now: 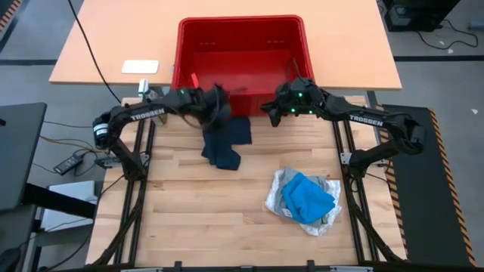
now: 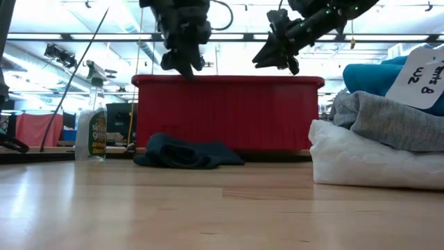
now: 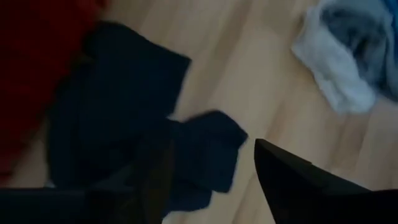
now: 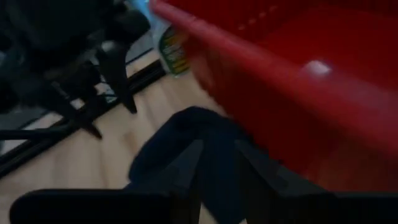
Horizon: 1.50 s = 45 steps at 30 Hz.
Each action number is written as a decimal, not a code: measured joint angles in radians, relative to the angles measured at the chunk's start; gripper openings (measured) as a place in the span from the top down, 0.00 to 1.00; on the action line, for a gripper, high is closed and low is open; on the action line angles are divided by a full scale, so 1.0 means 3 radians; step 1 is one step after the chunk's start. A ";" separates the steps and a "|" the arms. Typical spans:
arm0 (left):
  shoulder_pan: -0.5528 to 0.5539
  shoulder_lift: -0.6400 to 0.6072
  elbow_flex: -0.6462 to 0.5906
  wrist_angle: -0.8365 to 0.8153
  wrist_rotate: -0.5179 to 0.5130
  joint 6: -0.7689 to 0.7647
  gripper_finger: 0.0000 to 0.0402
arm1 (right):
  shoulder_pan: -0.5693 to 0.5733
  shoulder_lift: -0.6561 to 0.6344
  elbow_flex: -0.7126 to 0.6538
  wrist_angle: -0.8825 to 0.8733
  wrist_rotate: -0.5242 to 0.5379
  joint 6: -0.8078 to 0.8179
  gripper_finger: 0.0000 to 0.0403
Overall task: Fold laundry
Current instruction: Fold the blue shorts on the table
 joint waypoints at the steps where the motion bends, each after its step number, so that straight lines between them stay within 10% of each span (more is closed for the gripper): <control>1: -0.0087 0.0001 -0.0071 0.0036 -0.0083 -0.0023 0.43 | 0.0032 0.0006 0.0000 0.0007 -0.0028 0.0024 0.77; 16: -0.0529 0.0035 -0.2079 0.2175 -0.0255 -0.0125 0.48 | 0.0445 0.0119 0.0001 -0.0094 0.0350 0.0174 0.77; 22: -0.1037 0.0036 -0.2447 0.2307 0.1025 -0.0206 0.59 | 0.0456 0.0119 0.0001 -0.0073 0.0383 0.0053 0.77; 27: -0.1546 -0.0048 -0.2457 0.2108 0.1174 -0.0654 0.70 | 0.0462 0.0119 0.0003 0.0166 0.0228 -0.0392 0.77; 45: -0.1757 -0.1622 -0.2860 0.1659 -0.0921 -0.2495 0.74 | 0.0811 0.1522 0.0005 0.0386 0.0049 0.0052 0.78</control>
